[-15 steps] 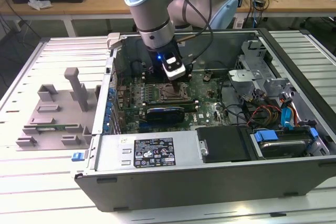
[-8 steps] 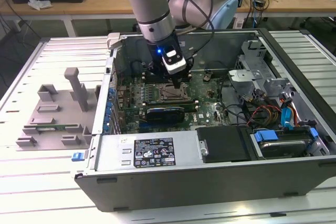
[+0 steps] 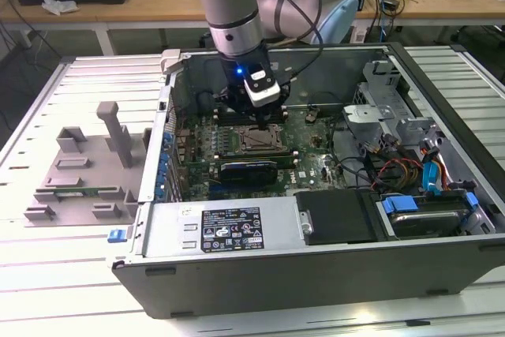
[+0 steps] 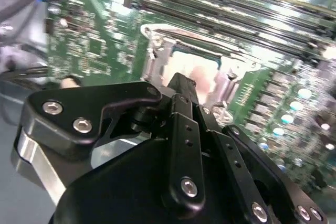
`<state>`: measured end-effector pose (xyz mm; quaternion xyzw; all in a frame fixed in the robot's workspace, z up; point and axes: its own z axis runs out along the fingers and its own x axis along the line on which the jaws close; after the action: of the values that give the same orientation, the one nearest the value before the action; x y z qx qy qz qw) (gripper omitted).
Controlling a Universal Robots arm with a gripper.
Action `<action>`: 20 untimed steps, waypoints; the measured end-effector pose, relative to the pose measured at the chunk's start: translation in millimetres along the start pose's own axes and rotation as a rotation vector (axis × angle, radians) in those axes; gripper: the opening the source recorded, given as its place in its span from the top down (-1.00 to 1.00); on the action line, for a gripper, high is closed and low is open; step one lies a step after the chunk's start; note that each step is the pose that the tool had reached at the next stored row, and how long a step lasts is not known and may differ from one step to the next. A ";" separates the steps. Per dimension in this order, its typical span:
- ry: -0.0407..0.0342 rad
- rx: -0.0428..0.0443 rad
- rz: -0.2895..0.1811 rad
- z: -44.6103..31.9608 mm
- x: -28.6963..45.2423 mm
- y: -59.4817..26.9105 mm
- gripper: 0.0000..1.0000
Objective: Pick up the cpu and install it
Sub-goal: 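Install the first cpu locking lever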
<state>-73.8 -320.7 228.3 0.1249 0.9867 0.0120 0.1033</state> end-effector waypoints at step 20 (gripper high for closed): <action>0.1943 0.0508 0.001 1.7 -29.6 7.6 0.79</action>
<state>-43.5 -320.7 233.0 0.1262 0.9920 -0.0009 0.0039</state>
